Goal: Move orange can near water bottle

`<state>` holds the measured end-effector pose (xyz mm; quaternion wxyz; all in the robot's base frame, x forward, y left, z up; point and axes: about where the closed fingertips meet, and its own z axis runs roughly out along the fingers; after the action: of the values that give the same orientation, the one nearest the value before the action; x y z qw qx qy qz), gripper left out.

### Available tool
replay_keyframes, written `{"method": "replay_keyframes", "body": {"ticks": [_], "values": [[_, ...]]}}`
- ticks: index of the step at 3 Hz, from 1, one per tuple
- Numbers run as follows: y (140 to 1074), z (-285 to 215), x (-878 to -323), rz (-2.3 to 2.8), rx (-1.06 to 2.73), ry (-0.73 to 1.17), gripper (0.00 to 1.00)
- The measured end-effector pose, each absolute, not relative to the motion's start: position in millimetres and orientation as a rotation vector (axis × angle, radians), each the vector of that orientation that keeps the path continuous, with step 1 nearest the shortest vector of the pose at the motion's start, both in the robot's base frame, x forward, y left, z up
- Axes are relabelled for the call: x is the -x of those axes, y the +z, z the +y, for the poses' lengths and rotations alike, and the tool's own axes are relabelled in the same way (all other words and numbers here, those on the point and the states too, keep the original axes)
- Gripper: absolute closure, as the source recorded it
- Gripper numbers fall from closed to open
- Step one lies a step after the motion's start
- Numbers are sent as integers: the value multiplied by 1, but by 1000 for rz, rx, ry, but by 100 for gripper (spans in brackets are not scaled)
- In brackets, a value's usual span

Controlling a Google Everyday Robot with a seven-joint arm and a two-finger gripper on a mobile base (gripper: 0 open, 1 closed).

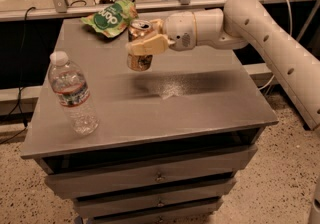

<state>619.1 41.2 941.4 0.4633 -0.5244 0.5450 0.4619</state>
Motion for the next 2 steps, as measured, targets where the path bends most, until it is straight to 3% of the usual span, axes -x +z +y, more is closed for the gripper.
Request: {"method": "replay_keyframes", "body": {"ticks": [2], "values": [[926, 47, -576, 1242, 1427, 1207, 100]]}}
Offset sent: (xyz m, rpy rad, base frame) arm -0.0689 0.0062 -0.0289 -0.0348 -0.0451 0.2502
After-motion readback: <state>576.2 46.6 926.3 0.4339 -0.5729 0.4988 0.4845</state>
